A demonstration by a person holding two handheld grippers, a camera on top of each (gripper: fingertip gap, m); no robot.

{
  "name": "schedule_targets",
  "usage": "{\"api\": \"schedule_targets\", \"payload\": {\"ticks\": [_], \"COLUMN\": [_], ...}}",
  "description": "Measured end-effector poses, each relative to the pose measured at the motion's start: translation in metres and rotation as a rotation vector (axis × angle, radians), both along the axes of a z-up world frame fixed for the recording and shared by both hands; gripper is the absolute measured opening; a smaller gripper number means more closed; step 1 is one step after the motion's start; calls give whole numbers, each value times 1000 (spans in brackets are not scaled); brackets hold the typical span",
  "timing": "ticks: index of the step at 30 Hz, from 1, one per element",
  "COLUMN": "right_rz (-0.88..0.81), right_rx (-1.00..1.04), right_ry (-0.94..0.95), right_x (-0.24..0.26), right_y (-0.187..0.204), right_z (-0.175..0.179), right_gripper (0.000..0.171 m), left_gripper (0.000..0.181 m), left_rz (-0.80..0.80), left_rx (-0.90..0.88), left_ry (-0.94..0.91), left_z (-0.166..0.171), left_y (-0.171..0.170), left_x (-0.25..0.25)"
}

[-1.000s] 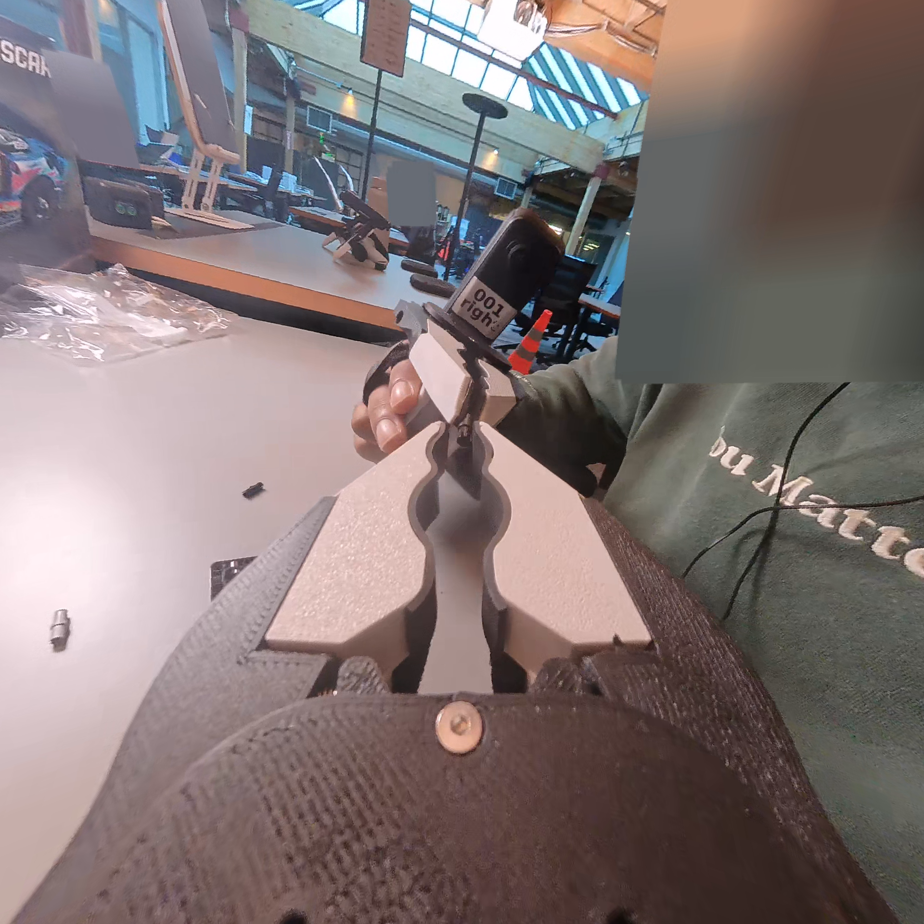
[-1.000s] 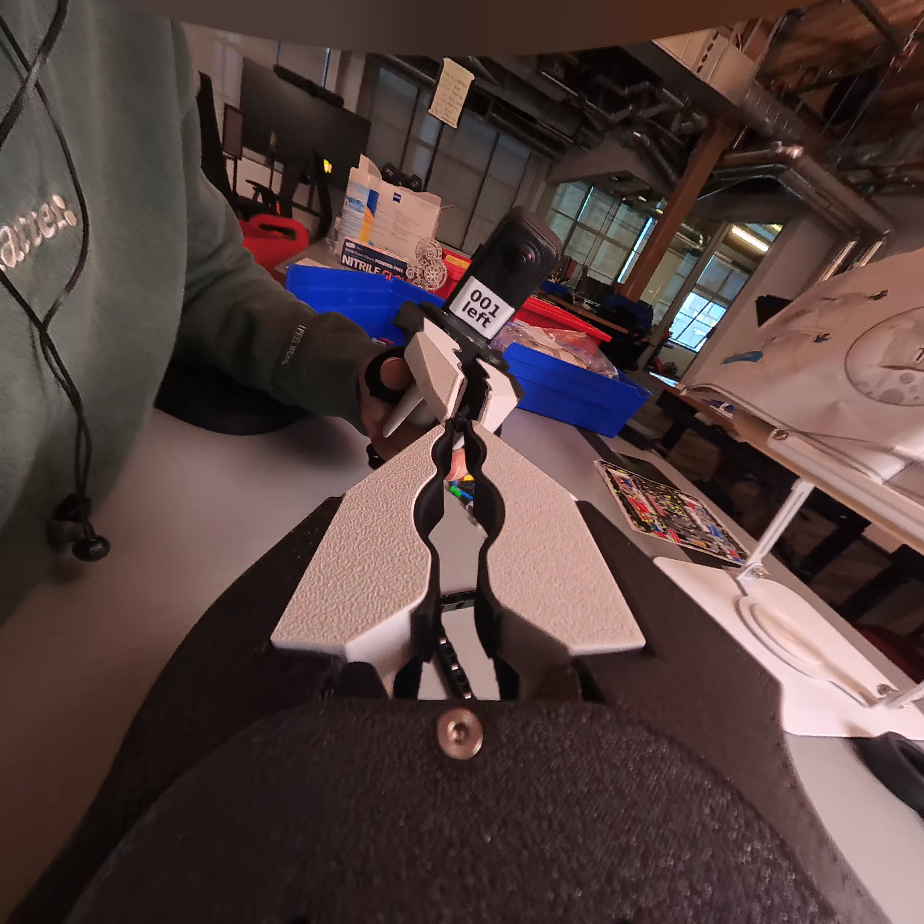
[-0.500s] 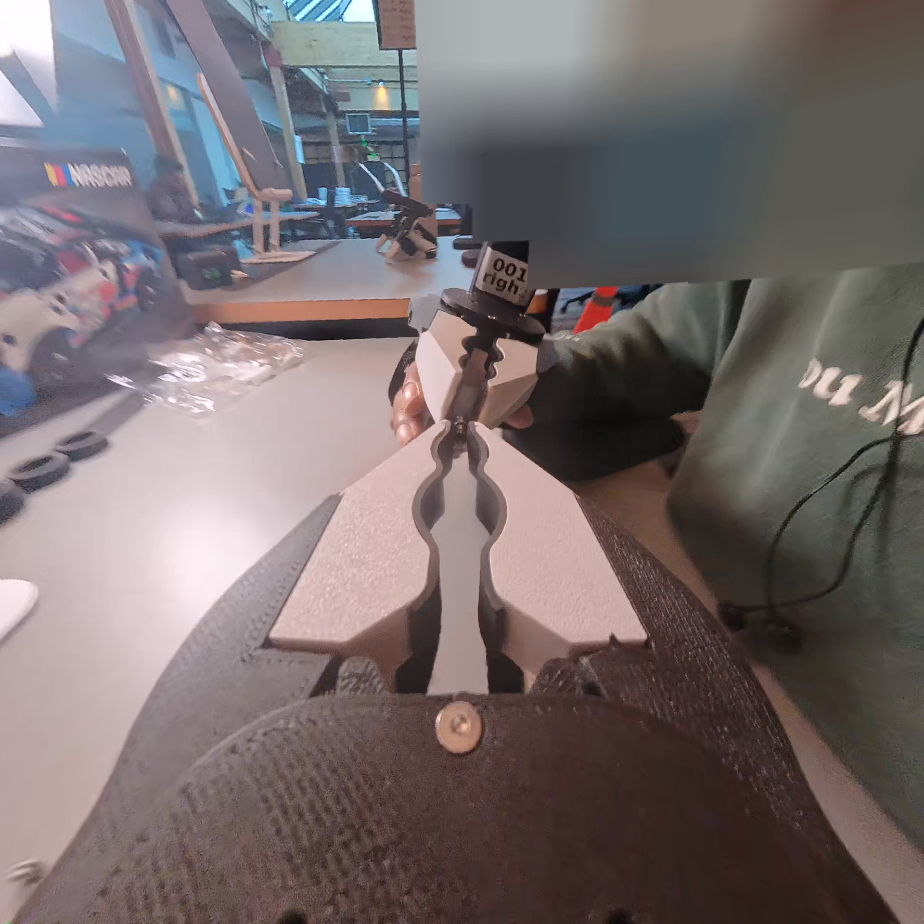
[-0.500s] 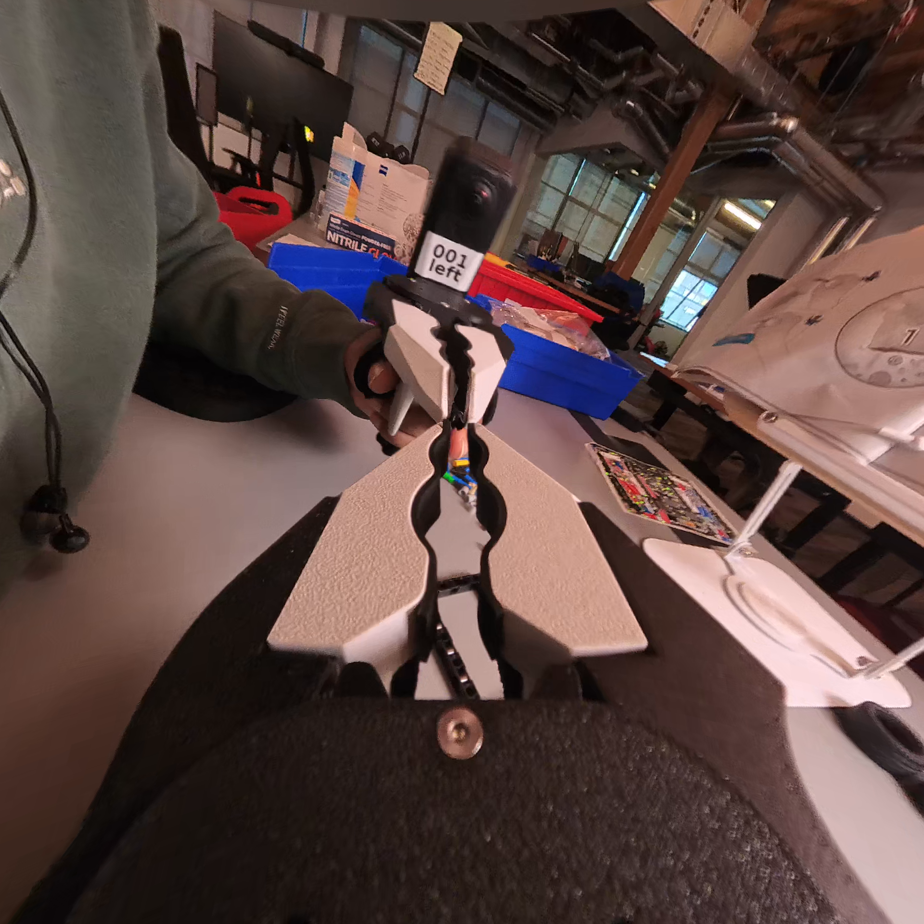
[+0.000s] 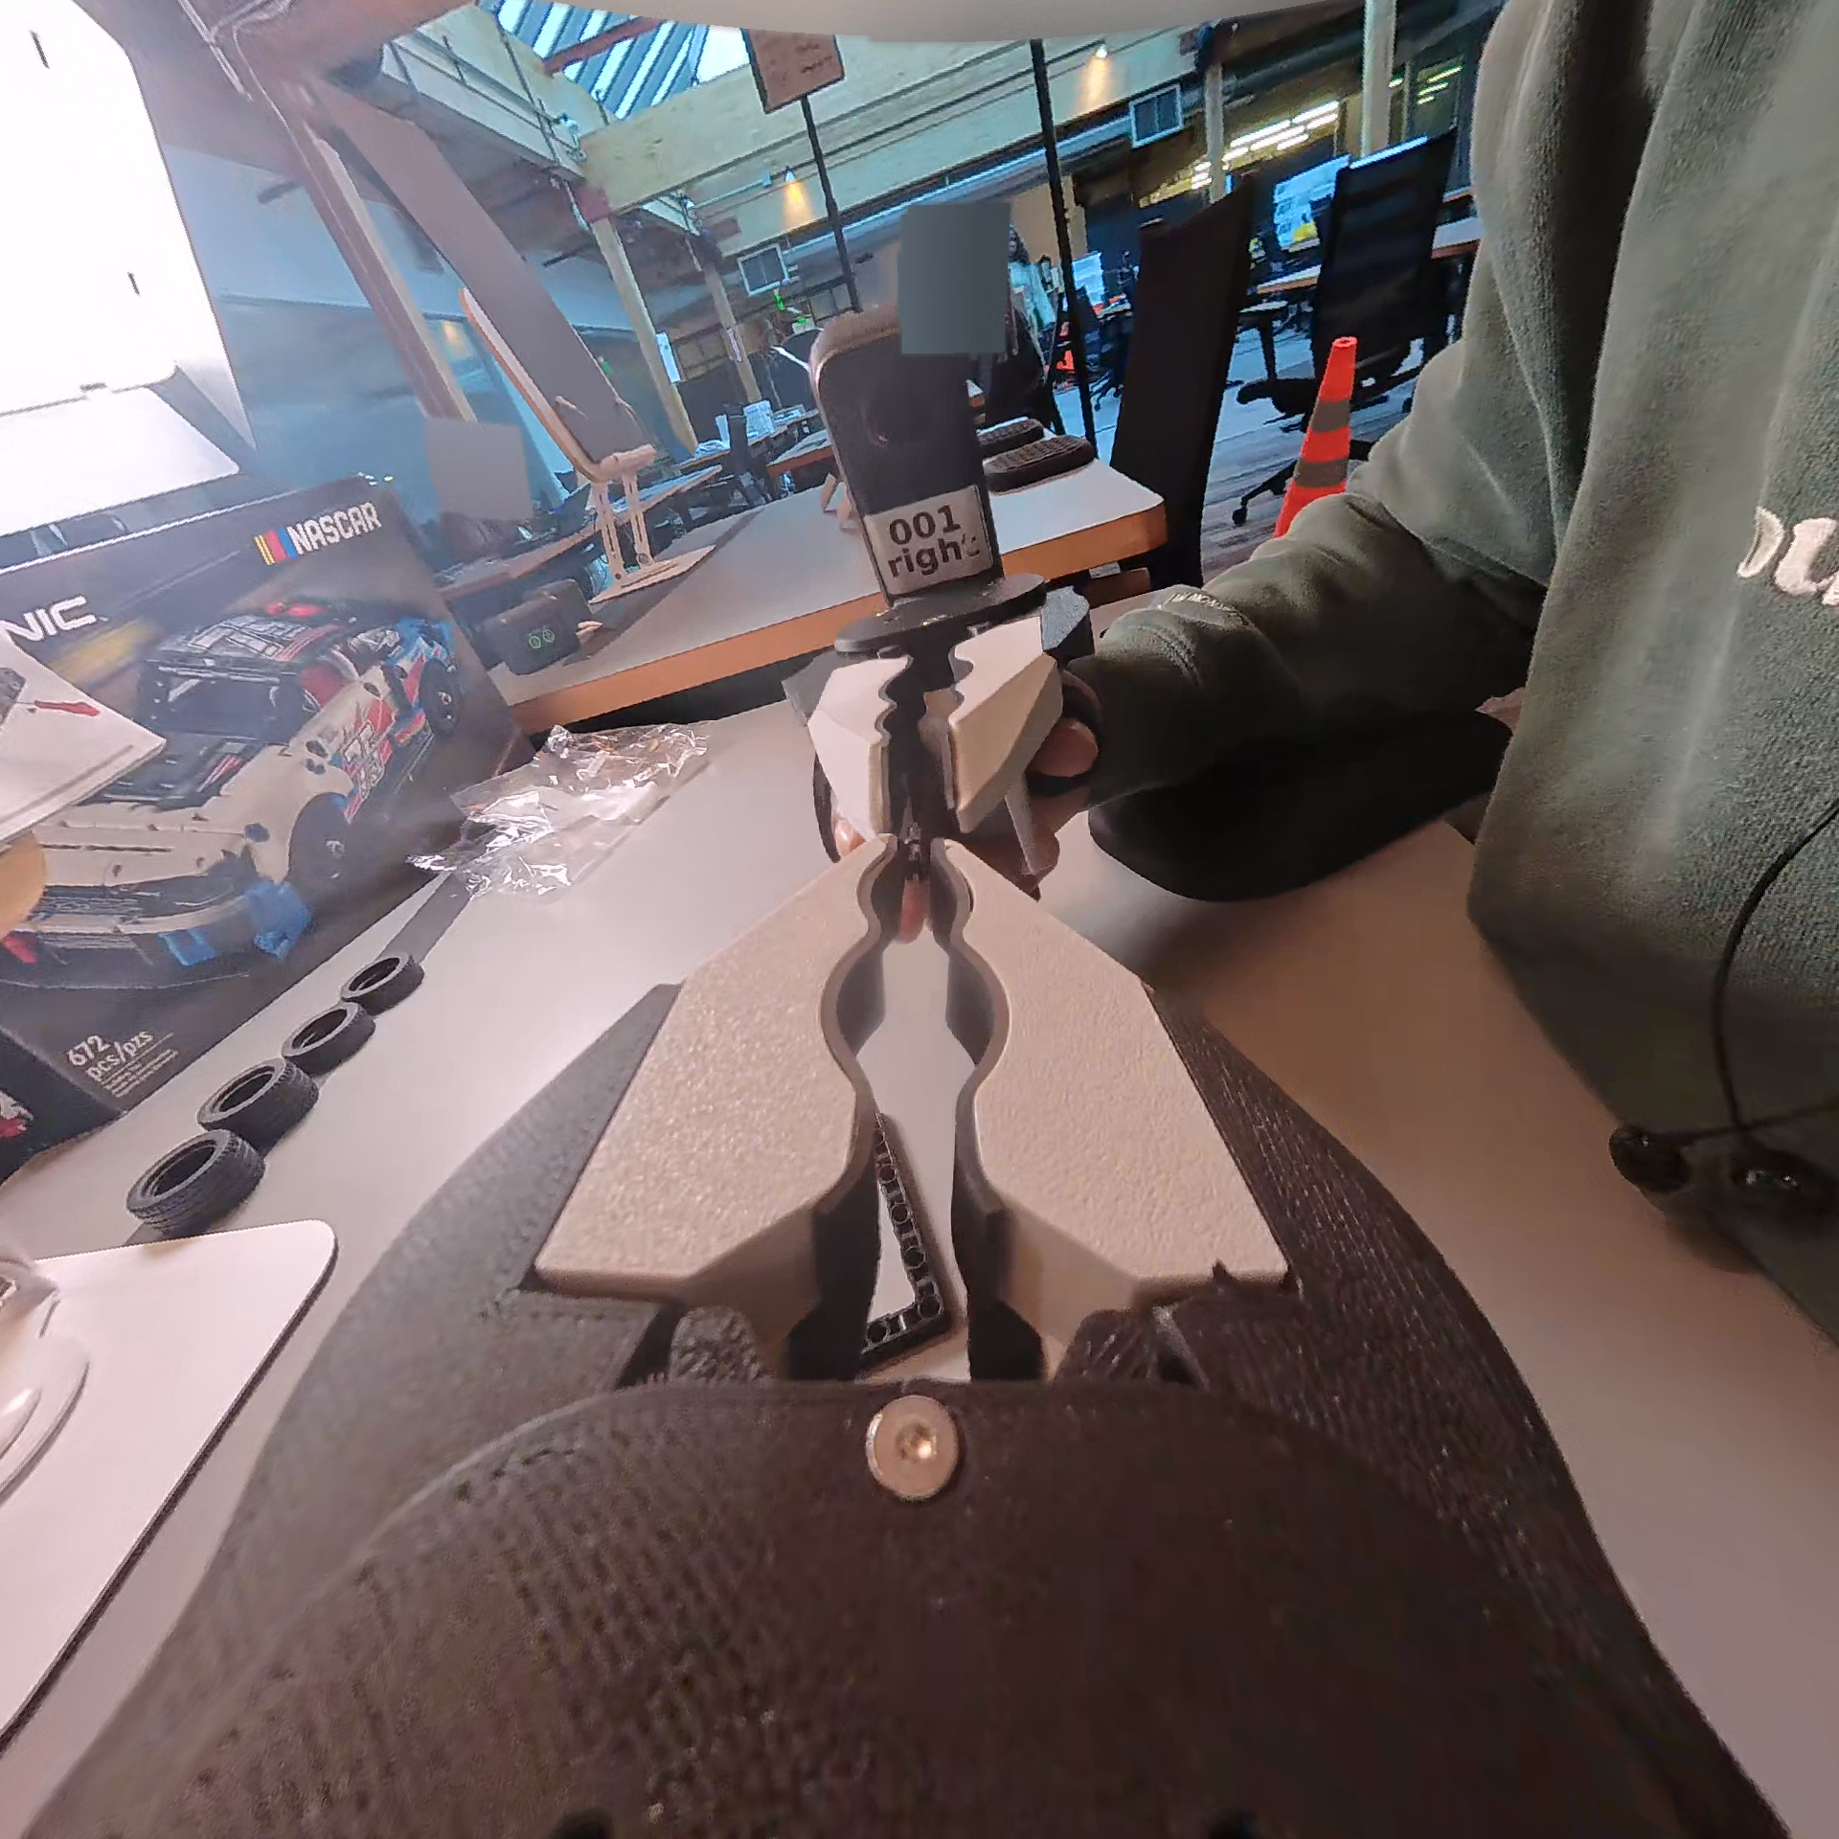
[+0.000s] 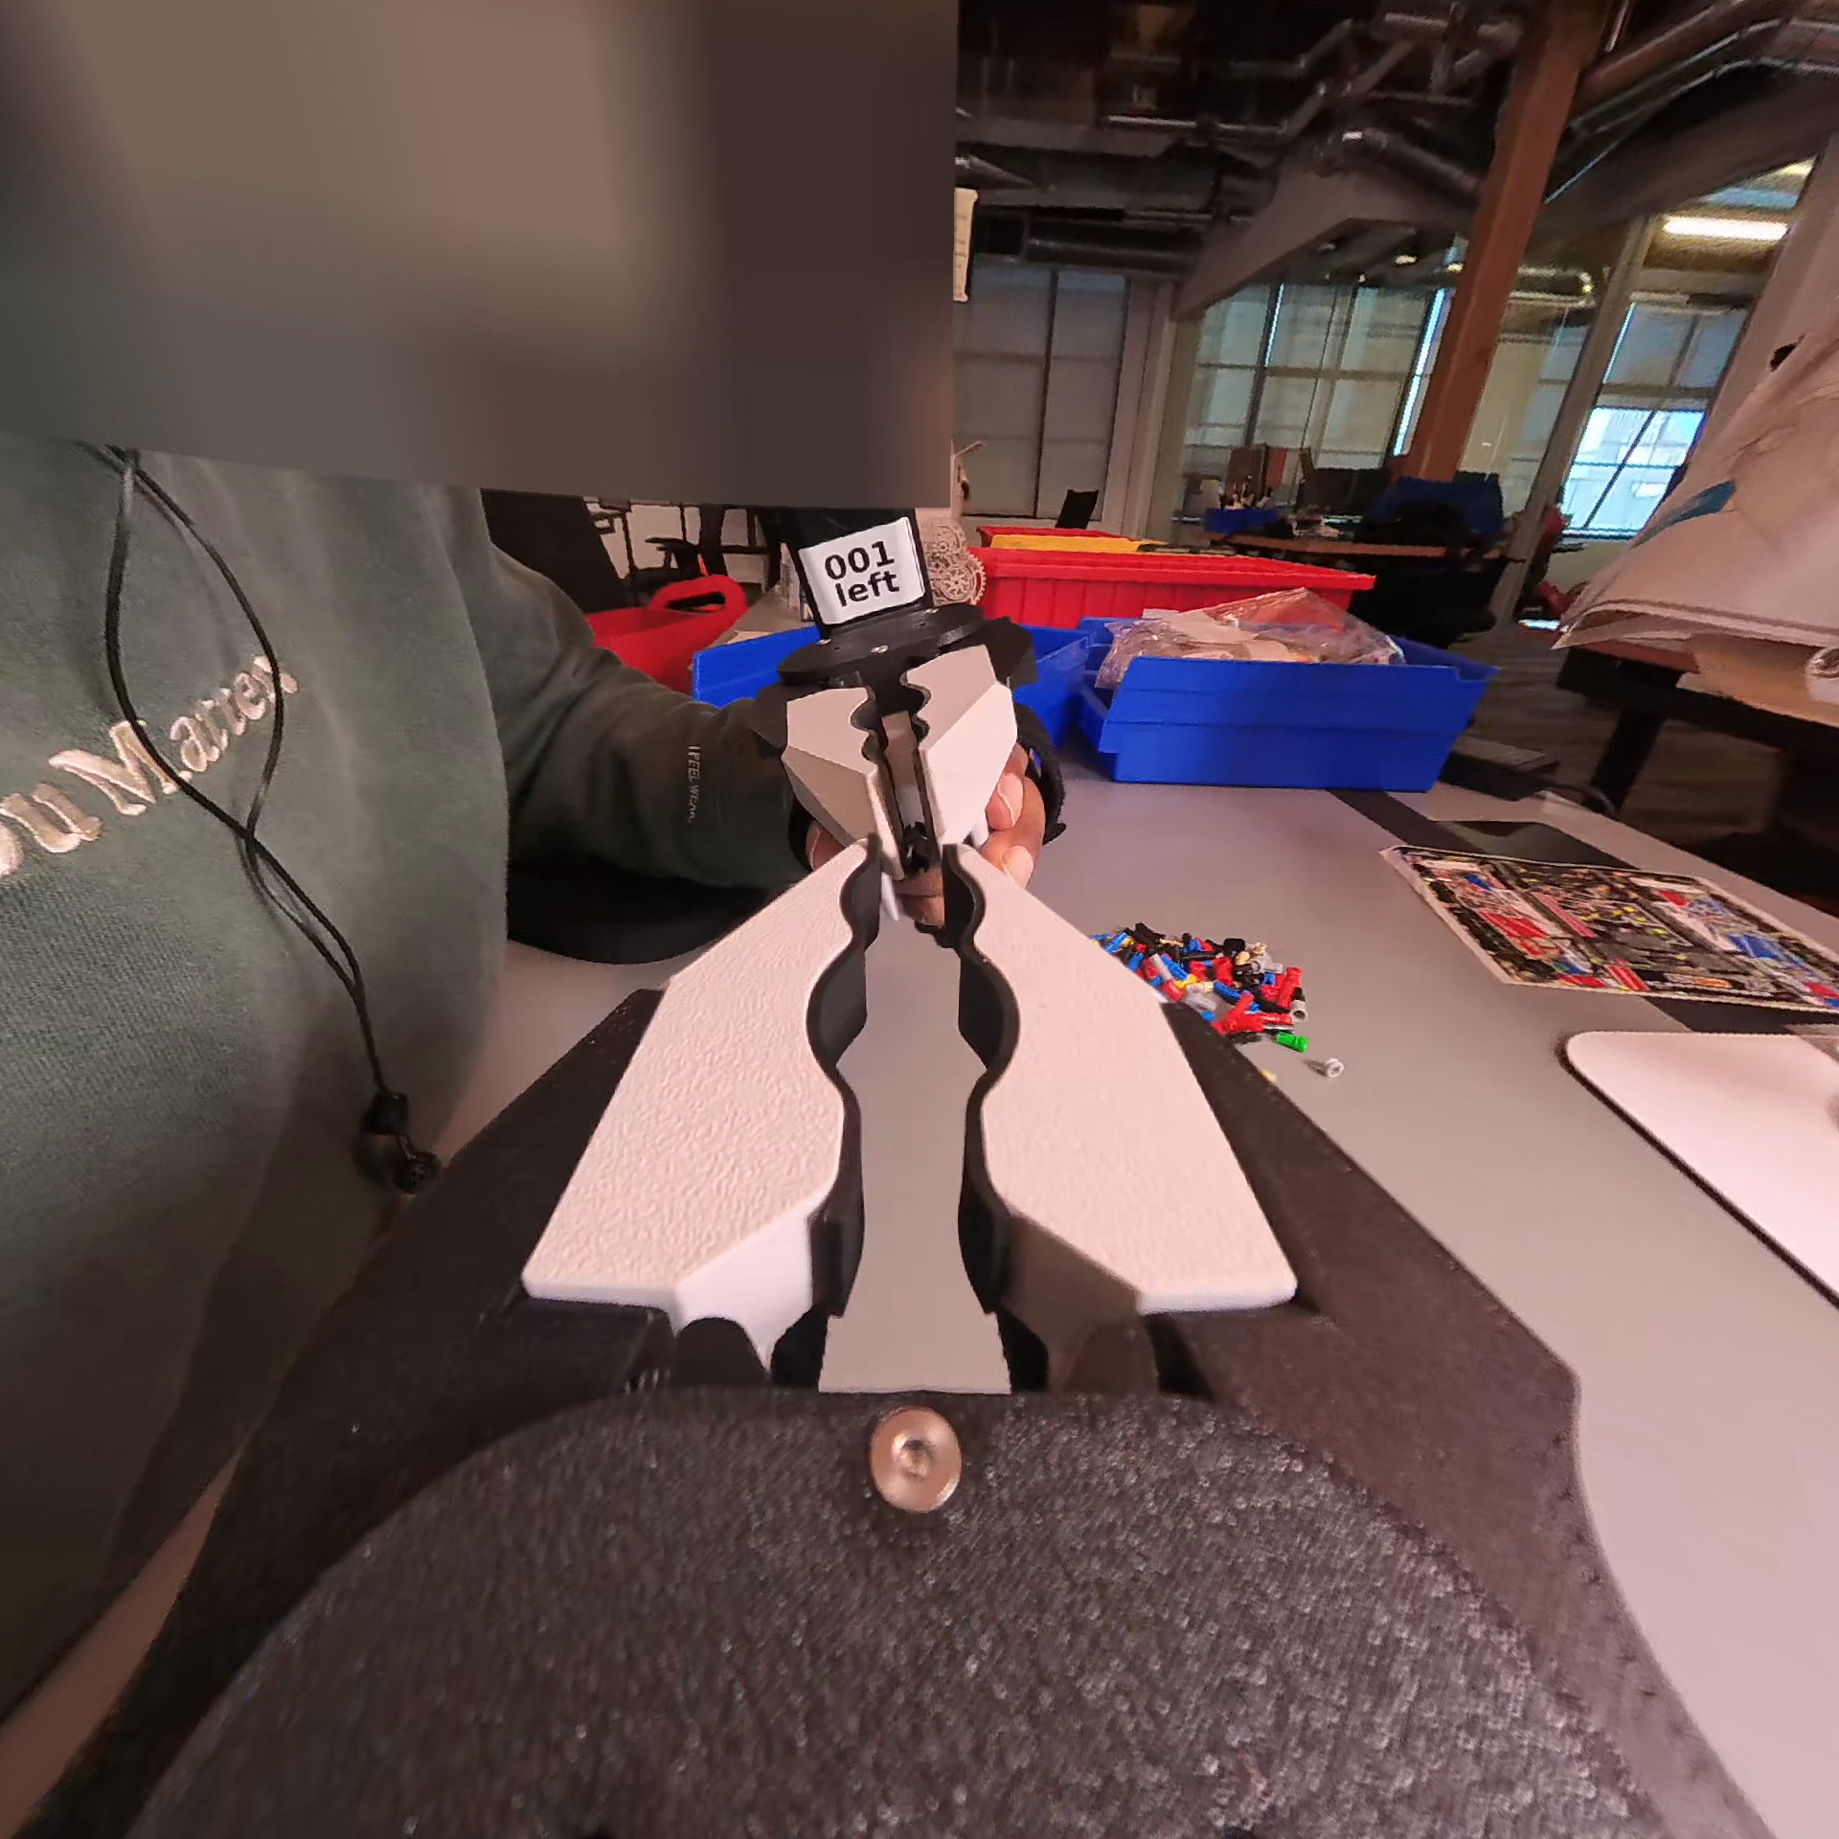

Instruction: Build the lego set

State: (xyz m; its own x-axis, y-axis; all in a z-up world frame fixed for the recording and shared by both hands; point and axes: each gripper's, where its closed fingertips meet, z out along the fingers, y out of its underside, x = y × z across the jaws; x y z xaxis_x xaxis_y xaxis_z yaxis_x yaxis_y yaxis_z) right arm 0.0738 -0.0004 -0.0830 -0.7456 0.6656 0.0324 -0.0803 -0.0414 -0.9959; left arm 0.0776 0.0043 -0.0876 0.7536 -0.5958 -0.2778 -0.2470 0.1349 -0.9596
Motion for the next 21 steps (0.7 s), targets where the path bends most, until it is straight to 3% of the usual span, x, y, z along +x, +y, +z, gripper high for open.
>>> {"api": "schedule_targets", "payload": {"ticks": [21], "right_rz": [-14], "right_rx": [9], "right_ry": [1], "right_x": [0], "right_y": [-1], "right_z": [1], "right_gripper": [2], "left_gripper": [7], "left_rz": [3], "left_rx": [-1], "left_ry": [-39], "left_z": [3], "left_y": [1], "left_x": [1]}}
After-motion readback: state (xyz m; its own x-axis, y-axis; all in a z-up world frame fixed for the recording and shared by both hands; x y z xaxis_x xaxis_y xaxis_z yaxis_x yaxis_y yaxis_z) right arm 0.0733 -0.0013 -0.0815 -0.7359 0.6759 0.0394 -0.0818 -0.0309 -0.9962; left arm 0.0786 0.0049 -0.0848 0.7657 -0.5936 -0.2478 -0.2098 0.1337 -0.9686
